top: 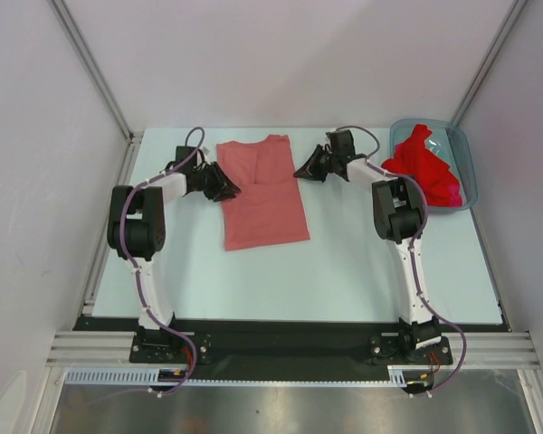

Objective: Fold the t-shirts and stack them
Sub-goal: Fold the tshirt

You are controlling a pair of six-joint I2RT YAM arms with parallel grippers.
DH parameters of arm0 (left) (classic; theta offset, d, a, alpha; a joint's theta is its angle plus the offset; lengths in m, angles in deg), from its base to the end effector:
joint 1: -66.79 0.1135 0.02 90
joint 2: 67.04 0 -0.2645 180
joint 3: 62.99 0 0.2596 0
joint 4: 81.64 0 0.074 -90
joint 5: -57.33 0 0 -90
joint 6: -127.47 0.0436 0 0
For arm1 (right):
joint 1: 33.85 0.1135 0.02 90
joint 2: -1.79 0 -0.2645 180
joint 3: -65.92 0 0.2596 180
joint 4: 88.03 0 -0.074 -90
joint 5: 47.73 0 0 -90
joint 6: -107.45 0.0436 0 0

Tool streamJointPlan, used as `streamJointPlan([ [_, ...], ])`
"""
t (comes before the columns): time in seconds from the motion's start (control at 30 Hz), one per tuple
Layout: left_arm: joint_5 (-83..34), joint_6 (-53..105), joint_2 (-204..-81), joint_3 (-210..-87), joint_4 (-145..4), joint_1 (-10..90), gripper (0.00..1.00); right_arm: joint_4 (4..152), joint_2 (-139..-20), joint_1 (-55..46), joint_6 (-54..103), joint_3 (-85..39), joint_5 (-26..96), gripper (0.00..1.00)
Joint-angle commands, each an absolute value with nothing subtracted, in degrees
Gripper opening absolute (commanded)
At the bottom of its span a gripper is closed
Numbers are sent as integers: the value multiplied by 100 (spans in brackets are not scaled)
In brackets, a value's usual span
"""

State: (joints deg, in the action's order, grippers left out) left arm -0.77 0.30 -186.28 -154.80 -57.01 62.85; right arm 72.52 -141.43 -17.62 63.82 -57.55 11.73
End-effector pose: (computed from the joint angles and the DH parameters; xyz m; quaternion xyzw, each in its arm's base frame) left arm 0.4452 -0.0538 0.1372 -0.1744 0.8969 -0.3531 0.2014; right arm 0.5340 0.1785 0.1136 0.1175 0.8708 0.4183 0.2300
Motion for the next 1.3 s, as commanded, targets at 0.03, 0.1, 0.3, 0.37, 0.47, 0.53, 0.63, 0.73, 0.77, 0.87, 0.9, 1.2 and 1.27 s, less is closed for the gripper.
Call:
streamJointPlan([
  [0.03,361,-217,-18271,-15466,-6159,6152,36,6244,-13209,-1741,5647,-6118,1108,1],
  [0.1,467,-313,-18270,-15361,-6387,5977,36,6147,-13041,-1662,5577,-5899,1003,6],
  [0.3,731,-779,-18639,-15193,-7195,5704,35,6137,-12777,-1215,5558,-5014,125,18],
  [0.37,828,-937,-18875,-15333,-7424,5660,35,6461,-12646,-1100,5559,-4643,-87,15],
  [0.47,846,-999,-19245,-15570,-7417,5633,35,6735,-12478,-941,5498,-3791,-360,10],
  [0.53,846,-973,-19473,-15878,-7329,5642,35,7121,-12294,-941,5541,-3081,-492,6],
  [0.63,829,-868,-19869,-16186,-7197,5642,34,7535,-12144,-985,5603,-2542,-571,2],
  [0.73,828,-806,-20142,-16459,-7004,5651,34,7457,-12047,-1029,5384,-2093,-572,0],
  [0.77,828,-806,-20177,-16520,-7004,5642,34,7430,-12021,-1064,5331,-1849,-580,0],
  [0.87,793,-719,-20256,-16669,-6873,5642,34,7421,-11898,-1117,5243,-1487,-554,0],
  [0.9,767,-631,-20274,-16731,-6680,5651,34,7413,-11871,-1160,5190,-1320,-562,0],
  [1.2,126,608,-18914,-16776,-5185,5686,53,6991,-11300,-1389,5242,-1810,-545,1],
  [1.27,108,758,-18571,-16592,-5088,5669,54,7008,-11291,-1389,5356,-2135,-527,1],
])
